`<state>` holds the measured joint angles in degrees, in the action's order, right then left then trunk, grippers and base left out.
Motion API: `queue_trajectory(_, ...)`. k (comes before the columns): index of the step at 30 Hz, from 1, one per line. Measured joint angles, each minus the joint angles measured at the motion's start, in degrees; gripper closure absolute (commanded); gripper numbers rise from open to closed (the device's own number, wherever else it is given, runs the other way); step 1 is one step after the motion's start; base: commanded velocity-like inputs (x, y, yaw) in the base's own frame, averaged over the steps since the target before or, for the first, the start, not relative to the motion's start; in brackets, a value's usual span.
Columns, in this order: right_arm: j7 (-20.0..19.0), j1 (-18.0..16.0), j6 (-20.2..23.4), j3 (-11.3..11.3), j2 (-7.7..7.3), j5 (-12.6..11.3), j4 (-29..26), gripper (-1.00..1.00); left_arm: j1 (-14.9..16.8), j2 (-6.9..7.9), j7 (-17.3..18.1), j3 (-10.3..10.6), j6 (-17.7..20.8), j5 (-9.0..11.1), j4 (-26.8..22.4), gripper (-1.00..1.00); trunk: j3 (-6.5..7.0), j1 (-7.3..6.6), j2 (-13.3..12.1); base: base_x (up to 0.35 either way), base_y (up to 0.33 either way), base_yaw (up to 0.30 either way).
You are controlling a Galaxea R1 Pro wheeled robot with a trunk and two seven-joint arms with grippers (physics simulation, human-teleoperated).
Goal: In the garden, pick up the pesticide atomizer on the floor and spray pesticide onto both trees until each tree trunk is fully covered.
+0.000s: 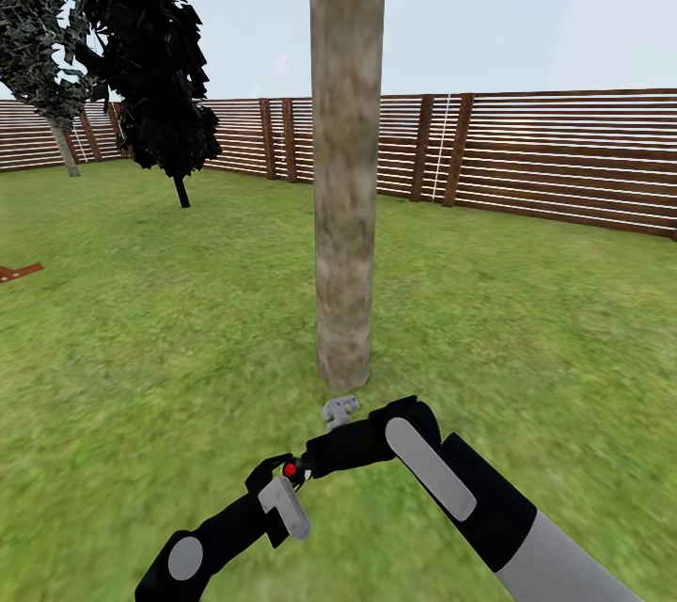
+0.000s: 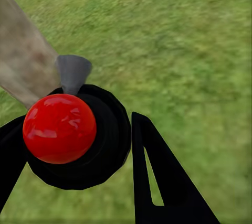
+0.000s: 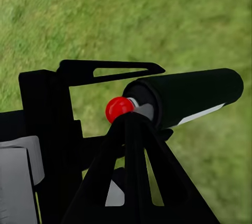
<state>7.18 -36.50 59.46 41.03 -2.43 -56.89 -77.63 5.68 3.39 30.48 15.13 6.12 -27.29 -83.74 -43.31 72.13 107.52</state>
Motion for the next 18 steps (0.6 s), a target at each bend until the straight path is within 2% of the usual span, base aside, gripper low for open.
queue_trajectory(18,0.0,0.0,-0.2,0.1,0.01,-0.1,0.1,1.00,0.0,0.00,0.0,0.1,0.0,0.0,0.0,1.00,0.00,0.00,0.0,0.000,0.000,0.000)
